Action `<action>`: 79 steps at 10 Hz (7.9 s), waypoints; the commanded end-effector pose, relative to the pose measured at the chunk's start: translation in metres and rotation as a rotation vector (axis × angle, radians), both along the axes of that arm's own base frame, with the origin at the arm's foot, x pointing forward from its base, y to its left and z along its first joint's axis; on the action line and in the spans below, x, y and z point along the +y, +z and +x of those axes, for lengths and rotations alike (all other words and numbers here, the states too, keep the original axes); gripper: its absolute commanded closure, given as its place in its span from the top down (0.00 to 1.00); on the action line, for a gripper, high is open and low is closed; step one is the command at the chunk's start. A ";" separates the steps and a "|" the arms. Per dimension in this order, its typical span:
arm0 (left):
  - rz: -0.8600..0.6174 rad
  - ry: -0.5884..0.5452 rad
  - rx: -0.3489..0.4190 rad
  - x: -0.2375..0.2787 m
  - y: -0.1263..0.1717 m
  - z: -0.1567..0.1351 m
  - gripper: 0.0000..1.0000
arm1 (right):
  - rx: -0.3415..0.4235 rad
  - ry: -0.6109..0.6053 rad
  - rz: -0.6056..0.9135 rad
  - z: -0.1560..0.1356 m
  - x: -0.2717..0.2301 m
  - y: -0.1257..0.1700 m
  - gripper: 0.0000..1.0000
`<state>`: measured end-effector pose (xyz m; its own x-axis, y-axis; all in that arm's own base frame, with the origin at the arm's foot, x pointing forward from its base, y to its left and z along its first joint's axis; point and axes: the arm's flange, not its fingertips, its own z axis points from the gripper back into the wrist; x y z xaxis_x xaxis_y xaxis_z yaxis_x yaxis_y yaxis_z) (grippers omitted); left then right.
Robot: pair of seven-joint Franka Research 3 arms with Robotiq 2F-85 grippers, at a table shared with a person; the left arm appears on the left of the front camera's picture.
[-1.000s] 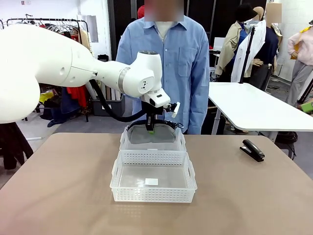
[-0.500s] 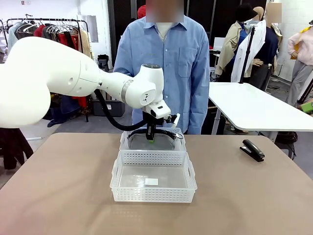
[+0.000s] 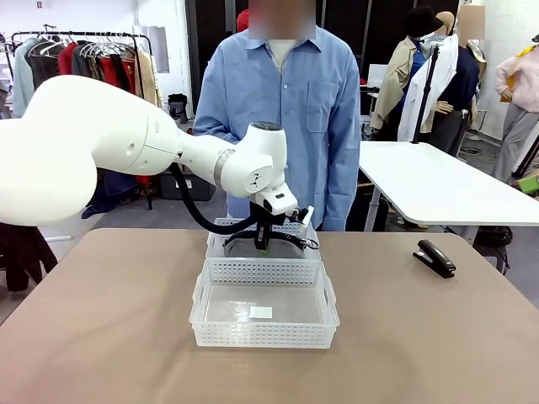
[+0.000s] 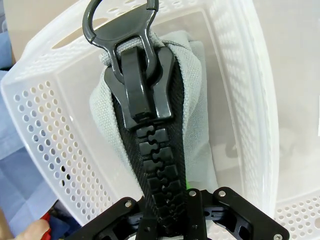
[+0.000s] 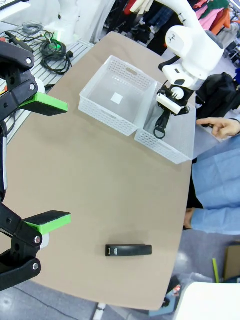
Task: Distribute items into two baskets.
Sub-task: Place the picked Pencil pouch into the Organizing basket as instructed by the person, then pick up the Stapler that the person points to.
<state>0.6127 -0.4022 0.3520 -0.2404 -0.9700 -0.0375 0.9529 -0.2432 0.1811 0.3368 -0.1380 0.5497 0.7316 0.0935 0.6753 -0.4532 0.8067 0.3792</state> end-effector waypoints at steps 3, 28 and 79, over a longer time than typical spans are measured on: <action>-0.009 -0.007 -0.004 -0.004 0.000 0.008 0.00 | -0.018 0.010 0.016 0.001 0.000 0.001 1.00; -0.017 -0.008 0.074 0.030 0.077 0.014 1.00 | -0.018 0.010 0.016 0.001 0.000 0.001 1.00; -0.792 0.991 0.215 0.497 0.179 -0.151 1.00 | -0.018 0.010 0.016 0.001 0.000 0.001 1.00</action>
<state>0.4625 0.0950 0.5292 0.6605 -0.4764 0.5803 0.6942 0.6819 -0.2303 0.3371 -0.1378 0.5493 0.7331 0.0944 0.6735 -0.4521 0.8075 0.3789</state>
